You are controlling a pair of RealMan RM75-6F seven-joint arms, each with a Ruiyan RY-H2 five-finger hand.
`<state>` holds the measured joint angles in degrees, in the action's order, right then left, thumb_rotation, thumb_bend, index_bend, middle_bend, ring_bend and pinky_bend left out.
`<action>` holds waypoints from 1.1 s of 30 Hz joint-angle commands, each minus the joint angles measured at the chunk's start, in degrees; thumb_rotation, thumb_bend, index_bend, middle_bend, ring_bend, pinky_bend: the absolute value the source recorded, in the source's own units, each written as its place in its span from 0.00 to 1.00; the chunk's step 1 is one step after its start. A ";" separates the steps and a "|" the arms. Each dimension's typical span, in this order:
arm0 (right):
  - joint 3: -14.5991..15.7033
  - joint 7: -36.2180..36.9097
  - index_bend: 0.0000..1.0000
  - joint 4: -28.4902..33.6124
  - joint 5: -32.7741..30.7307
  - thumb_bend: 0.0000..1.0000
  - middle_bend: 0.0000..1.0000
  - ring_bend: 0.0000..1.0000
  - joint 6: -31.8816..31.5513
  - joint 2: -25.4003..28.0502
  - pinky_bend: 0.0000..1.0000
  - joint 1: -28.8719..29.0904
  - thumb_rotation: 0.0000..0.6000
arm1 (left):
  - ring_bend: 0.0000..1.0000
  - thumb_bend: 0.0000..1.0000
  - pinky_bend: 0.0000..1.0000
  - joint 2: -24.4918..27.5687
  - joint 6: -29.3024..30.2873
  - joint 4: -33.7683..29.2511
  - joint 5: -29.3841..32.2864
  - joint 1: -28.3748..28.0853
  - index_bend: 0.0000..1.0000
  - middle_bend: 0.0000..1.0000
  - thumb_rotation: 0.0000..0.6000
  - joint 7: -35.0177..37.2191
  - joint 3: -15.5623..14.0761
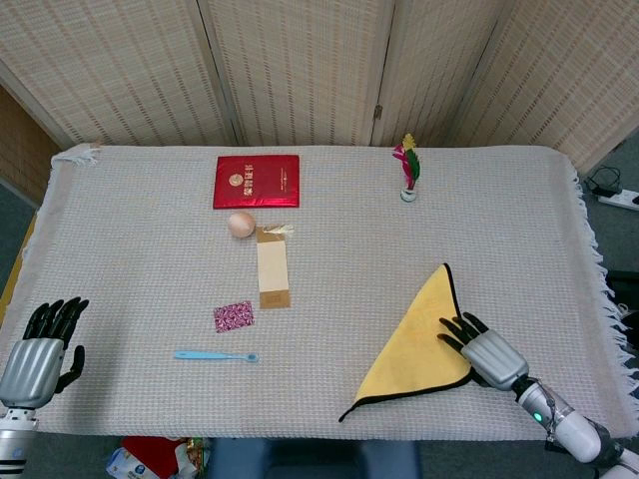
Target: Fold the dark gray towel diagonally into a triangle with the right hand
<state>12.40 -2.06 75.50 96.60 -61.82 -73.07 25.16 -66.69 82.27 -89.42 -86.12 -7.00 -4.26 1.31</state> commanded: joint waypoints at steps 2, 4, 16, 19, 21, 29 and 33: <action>-0.14 -0.15 0.00 0.32 0.20 0.47 0.02 0.00 0.17 0.09 0.00 -0.02 1.00 | 0.00 0.69 0.00 0.07 0.11 0.03 -0.04 0.03 0.00 0.09 1.00 0.08 0.01; -0.13 -0.09 0.00 0.79 0.32 0.43 0.02 0.00 0.12 0.43 0.00 -0.14 1.00 | 0.00 0.69 0.00 0.10 0.13 0.02 -0.10 0.01 0.00 0.09 1.00 0.17 0.00; 2.16 1.22 0.00 9.00 1.74 0.31 0.00 0.00 -1.71 7.44 0.00 -2.03 1.00 | 0.00 0.69 0.00 -0.33 -0.35 0.28 -0.35 -0.25 0.00 0.09 1.00 0.13 -0.28; 1.69 4.37 0.00 11.91 1.76 0.31 0.00 0.00 -5.99 9.48 0.00 -3.78 1.00 | 0.00 0.69 0.00 -0.46 -0.18 0.20 -0.54 -0.22 0.00 0.09 1.00 -0.24 -0.37; 0.58 6.57 0.00 13.60 1.39 0.31 0.00 0.00 -10.75 10.70 0.00 -5.66 1.00 | 0.00 0.69 0.00 -0.52 -0.21 0.04 -0.45 -0.20 0.00 0.09 1.00 -0.61 -0.39; -9.48 -7.35 0.00 18.25 -14.56 0.31 0.00 0.00 -37.08 9.22 0.00 -22.11 1.00 | 0.00 0.69 0.00 0.04 0.17 -2.26 -1.84 0.23 0.00 0.09 1.00 -2.32 -1.57; -9.51 -10.35 0.00 21.73 -15.87 0.31 0.00 0.00 -37.42 10.42 0.00 -24.11 1.00 | 0.00 0.69 0.00 0.04 -0.83 -2.48 -1.70 0.03 0.00 0.09 1.00 -2.67 -1.98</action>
<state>5.36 -9.15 93.57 84.38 -97.28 -63.19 4.97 -66.63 81.74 -91.91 -87.98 -6.89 -6.84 -0.56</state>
